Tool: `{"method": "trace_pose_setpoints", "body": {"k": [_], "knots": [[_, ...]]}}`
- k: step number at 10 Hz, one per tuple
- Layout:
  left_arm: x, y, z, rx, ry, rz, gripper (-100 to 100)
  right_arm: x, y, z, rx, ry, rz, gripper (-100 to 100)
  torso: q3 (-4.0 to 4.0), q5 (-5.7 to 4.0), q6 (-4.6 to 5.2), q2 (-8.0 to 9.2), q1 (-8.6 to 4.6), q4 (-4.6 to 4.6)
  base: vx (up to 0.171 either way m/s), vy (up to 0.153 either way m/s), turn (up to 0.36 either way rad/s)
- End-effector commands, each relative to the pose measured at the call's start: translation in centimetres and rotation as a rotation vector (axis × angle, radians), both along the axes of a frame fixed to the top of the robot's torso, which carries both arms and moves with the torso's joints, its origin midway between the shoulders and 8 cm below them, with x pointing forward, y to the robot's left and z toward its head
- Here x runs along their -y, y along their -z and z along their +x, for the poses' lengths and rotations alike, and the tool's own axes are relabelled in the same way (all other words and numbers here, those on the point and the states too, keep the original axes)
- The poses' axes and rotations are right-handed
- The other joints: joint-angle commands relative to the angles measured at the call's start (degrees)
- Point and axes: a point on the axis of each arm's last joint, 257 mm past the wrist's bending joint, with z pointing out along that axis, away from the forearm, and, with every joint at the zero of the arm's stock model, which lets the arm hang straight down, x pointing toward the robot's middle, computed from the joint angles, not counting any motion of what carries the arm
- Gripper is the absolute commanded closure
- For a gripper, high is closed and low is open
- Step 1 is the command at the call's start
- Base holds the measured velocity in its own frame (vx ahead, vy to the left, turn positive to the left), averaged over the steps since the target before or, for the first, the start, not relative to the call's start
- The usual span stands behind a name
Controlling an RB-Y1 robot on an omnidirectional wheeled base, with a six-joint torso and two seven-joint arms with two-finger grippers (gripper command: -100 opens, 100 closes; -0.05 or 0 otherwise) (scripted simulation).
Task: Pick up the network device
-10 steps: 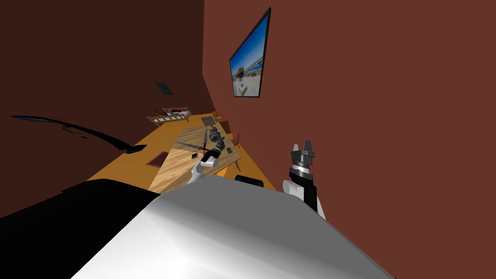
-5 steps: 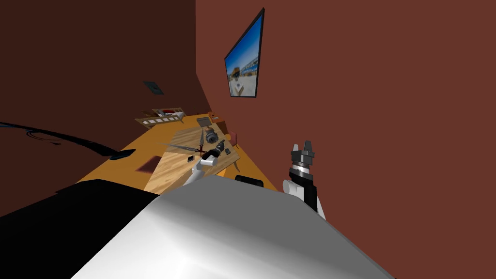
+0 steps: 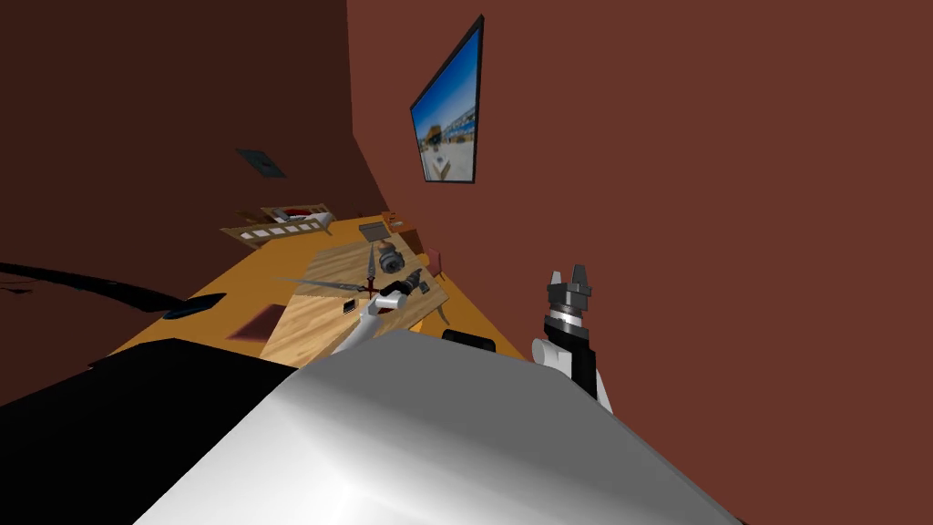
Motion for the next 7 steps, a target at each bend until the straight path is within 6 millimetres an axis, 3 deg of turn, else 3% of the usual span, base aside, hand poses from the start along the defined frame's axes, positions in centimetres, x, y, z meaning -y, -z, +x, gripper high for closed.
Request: {"method": "trace_pose_setpoints", "body": {"k": [1, 7], "knots": [[-1.0, 1.8, -0.6, -0.065, -0.005, 0.008, -100, 0.0, 0.0, 0.0, 0.000, 0.000, 0.000, 0, 0.00, 0.00, 0.00, 0.00, 0.00, 0.00, 0.005, 0.017, -0.095], [-4.9, 6.7, -3.0, -0.285, -0.006, 0.050, -100, 0.0, 0.0, 0.0, 0.000, 0.000, 0.000, 0, 0.01, 0.00, -0.04, 0.01, -0.02, 0.00, 0.003, 0.014, -0.114]]}}
